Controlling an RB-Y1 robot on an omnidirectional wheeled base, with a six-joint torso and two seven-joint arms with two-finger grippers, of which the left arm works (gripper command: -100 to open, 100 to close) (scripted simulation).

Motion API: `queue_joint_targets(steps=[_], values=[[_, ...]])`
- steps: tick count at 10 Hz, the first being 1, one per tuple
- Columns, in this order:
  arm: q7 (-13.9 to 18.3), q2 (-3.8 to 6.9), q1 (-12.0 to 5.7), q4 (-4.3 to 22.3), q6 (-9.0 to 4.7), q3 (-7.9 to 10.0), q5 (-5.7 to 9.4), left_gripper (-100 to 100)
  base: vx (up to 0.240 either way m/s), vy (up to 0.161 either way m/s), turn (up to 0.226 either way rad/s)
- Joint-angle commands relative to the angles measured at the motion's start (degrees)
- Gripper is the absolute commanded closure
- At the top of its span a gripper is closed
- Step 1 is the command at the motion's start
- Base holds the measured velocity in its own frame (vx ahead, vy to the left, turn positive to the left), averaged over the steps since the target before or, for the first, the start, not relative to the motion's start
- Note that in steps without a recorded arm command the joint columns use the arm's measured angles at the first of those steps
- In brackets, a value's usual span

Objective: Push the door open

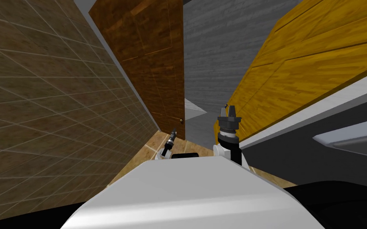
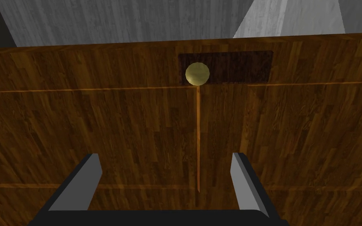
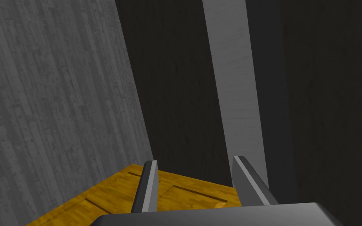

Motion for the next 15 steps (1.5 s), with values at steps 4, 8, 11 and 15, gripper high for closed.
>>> queue_joint_targets(steps=[4,8,11,15], values=[[1.22,-1.0,-2.06,5.3,-0.9,-1.2,-0.49,-100,0.119,0.053,-0.062],[0.94,-0.66,-2.5,6.59,-1.34,-0.97,-0.36,-100,0.106,0.0,-0.036],[0.67,-0.59,-2.65,7.04,-1.47,-0.64,-0.18,-100,0.17,-0.067,-0.019],[0.22,-1.6,-2.9,7.78,-1.69,-0.1,0.12,-100,0.19,-0.06,-0.029]])
